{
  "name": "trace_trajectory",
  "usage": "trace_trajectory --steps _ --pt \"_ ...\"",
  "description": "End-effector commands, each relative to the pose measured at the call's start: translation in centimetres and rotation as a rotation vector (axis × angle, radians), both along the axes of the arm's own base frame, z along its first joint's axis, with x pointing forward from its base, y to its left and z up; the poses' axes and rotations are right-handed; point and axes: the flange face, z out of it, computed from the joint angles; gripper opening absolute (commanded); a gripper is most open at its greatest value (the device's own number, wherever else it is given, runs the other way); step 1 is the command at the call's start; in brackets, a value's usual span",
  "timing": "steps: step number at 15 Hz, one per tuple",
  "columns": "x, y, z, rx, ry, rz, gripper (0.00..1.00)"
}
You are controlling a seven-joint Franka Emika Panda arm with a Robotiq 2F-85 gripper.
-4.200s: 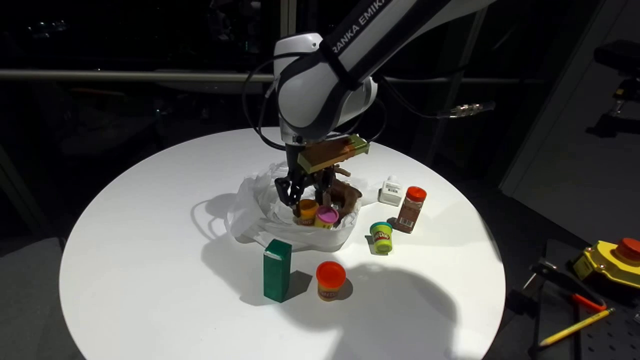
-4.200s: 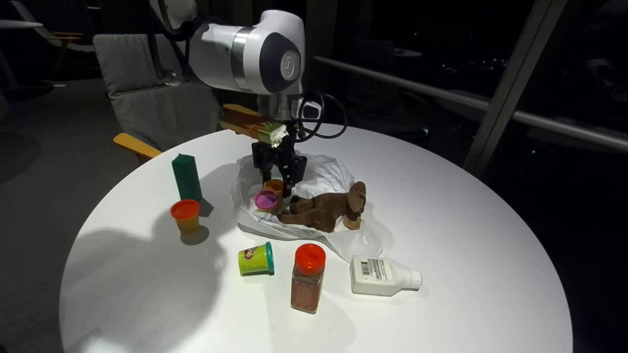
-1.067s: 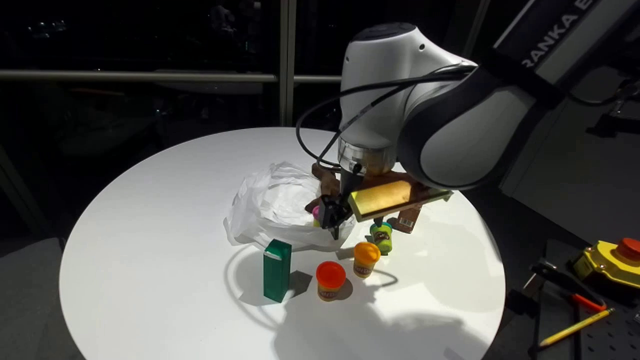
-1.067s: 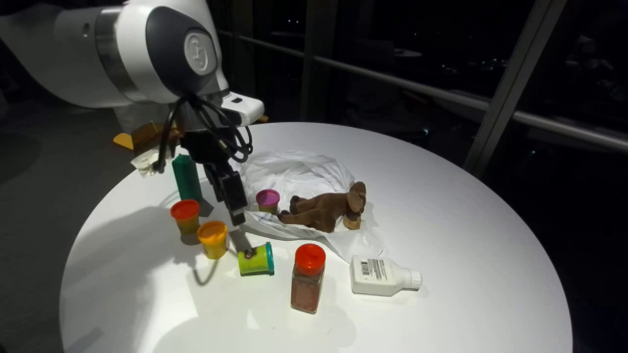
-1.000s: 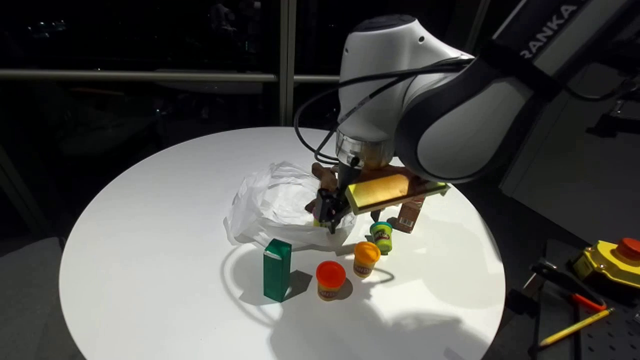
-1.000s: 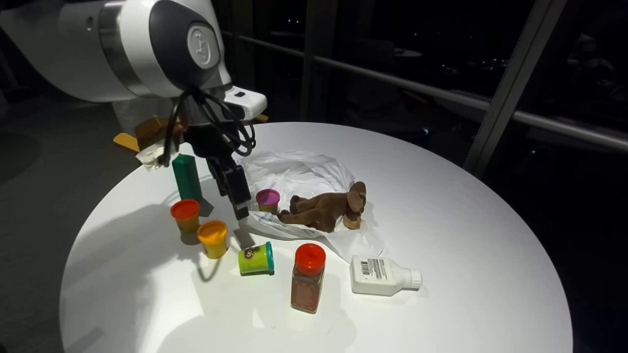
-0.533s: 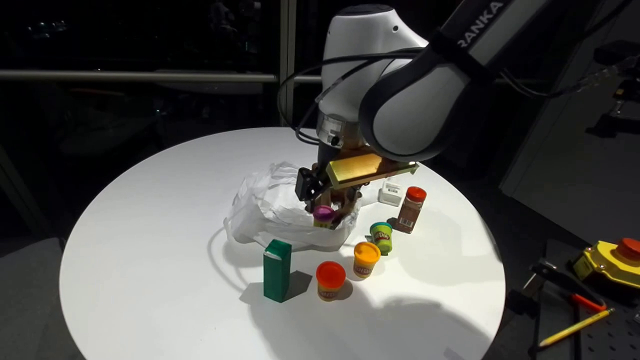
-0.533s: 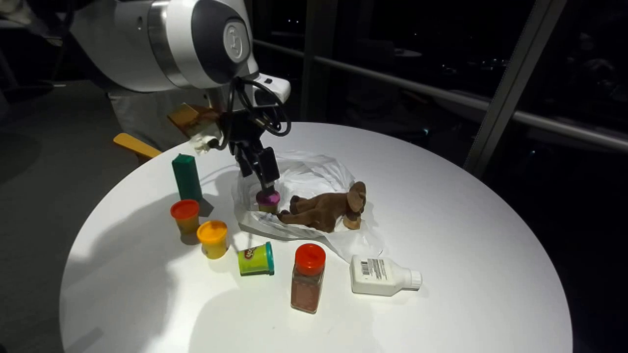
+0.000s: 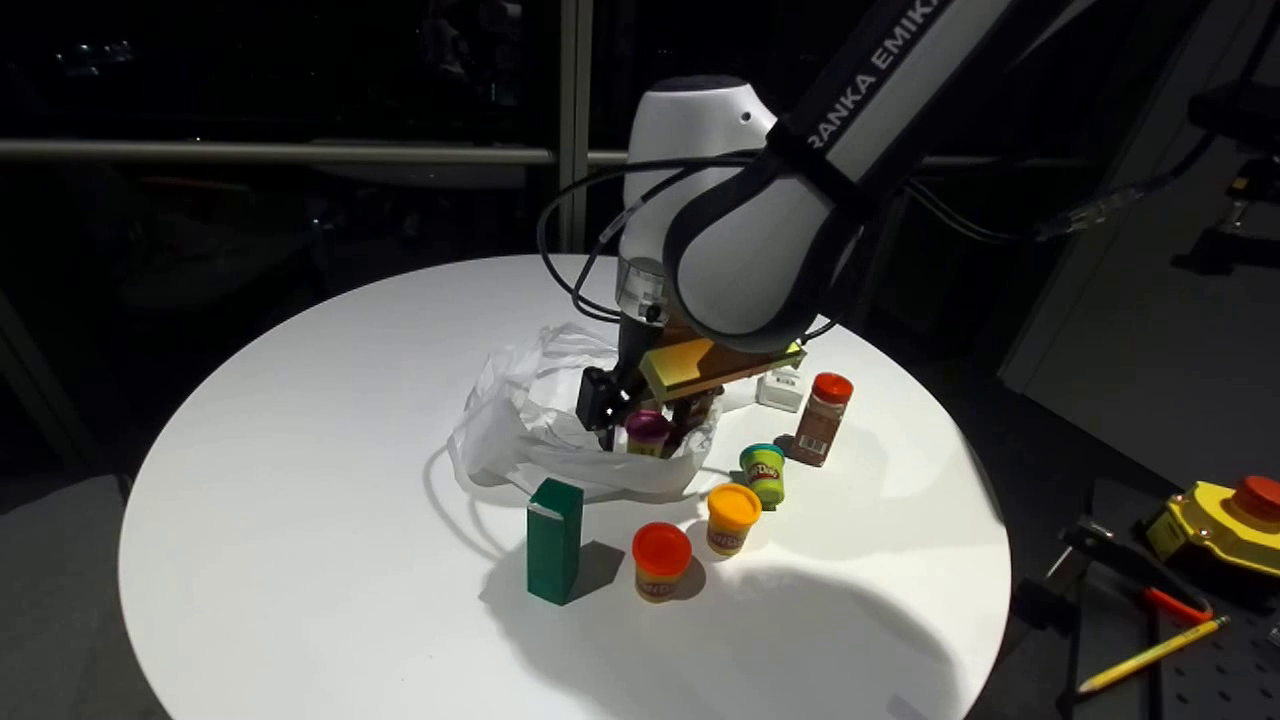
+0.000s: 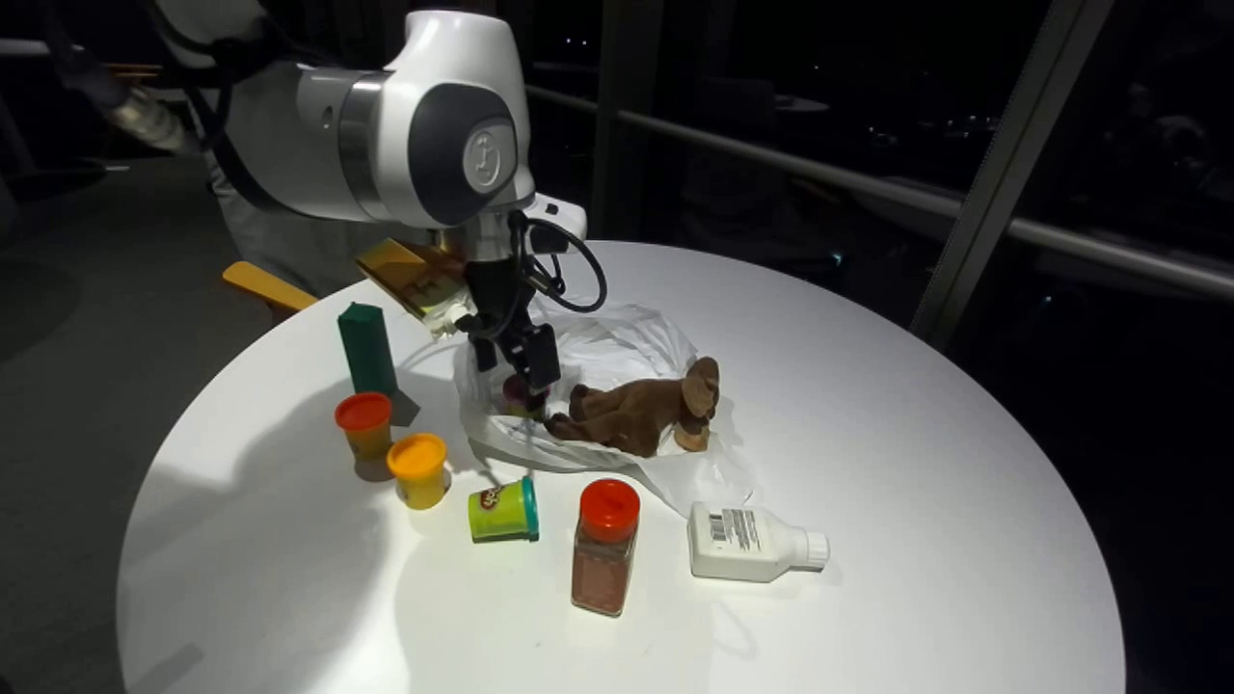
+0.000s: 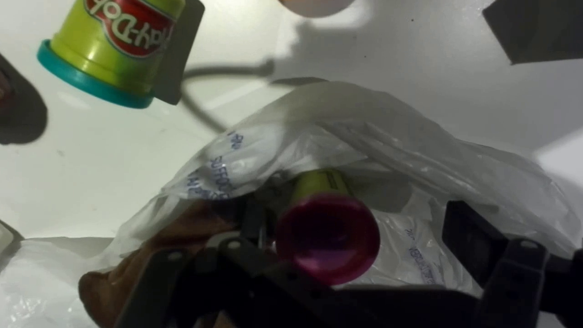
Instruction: Remove the objects from the plastic bag and put them on the table.
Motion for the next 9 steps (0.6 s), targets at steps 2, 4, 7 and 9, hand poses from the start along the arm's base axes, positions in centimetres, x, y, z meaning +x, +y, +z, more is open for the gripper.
trace_trajectory --steps 2,4,7,9 --pt "1.70 -0.28 -0.42 0.018 -0.012 0.015 1.00" --pt "1.77 -0.45 -0.52 0.016 -0.003 0.007 1.00" --pt "1.43 -0.84 -0.77 -0.003 0.014 0.010 1.00" --pt "1.36 -1.16 -0.97 -0.015 0.019 0.009 1.00"
